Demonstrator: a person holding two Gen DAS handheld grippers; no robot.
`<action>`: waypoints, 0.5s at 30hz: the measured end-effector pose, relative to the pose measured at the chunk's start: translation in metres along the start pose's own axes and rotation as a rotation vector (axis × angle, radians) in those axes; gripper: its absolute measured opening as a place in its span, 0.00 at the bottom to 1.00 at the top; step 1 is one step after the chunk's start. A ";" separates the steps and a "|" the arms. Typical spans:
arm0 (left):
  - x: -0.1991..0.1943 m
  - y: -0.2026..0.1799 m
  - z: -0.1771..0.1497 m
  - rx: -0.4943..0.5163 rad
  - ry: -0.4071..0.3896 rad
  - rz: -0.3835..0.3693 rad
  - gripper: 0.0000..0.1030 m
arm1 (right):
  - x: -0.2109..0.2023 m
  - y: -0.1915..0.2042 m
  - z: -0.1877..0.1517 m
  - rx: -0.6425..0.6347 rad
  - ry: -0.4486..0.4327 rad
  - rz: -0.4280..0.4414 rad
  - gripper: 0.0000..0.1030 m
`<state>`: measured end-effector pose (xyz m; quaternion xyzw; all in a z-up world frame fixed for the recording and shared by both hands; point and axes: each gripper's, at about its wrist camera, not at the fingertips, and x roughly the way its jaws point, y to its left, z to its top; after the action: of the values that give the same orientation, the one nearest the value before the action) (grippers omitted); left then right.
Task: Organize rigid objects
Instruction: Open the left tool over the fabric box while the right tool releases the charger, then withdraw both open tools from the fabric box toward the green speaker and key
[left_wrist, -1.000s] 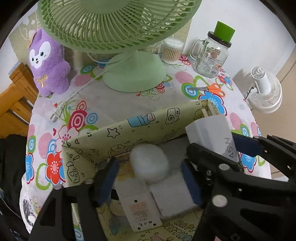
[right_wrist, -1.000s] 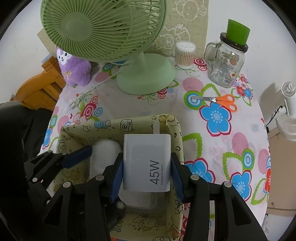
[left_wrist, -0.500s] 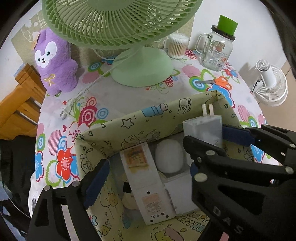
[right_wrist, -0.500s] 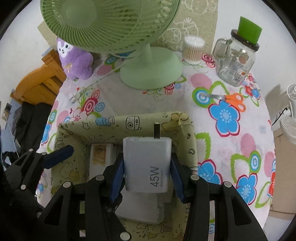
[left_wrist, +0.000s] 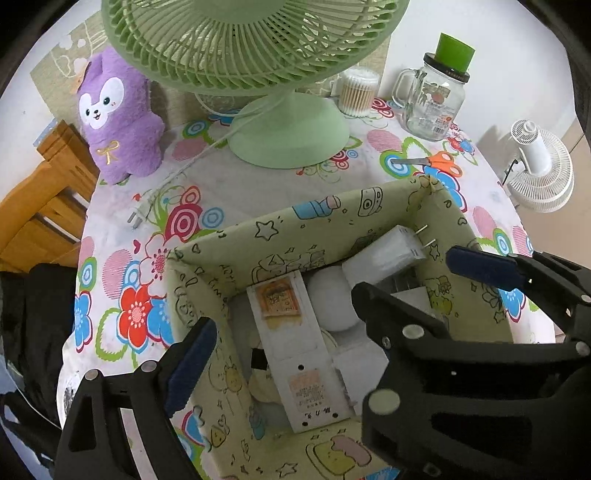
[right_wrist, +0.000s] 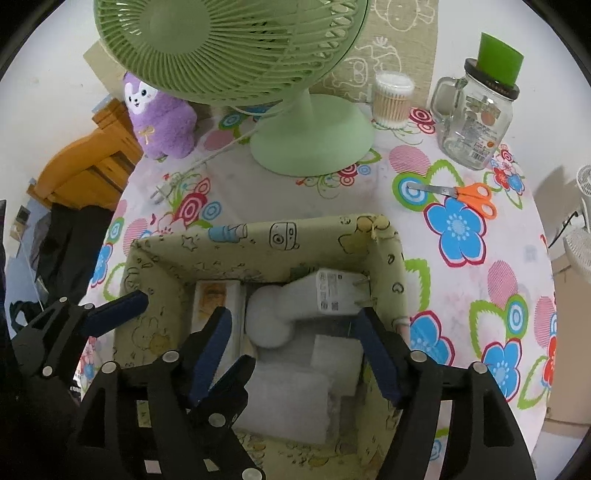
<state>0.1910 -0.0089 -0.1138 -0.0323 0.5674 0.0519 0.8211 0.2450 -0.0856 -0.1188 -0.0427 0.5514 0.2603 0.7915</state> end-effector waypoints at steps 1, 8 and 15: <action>-0.002 0.001 -0.001 0.000 -0.001 0.000 0.90 | -0.003 0.001 -0.002 0.002 -0.003 -0.003 0.77; -0.017 0.001 -0.012 0.004 -0.020 0.004 0.90 | -0.019 0.002 -0.013 0.012 -0.022 -0.031 0.88; -0.034 0.000 -0.024 0.002 -0.037 0.000 0.91 | -0.038 0.005 -0.027 0.021 -0.042 -0.047 0.90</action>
<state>0.1569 -0.0129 -0.0902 -0.0305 0.5521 0.0517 0.8316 0.2099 -0.1051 -0.0948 -0.0418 0.5364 0.2366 0.8091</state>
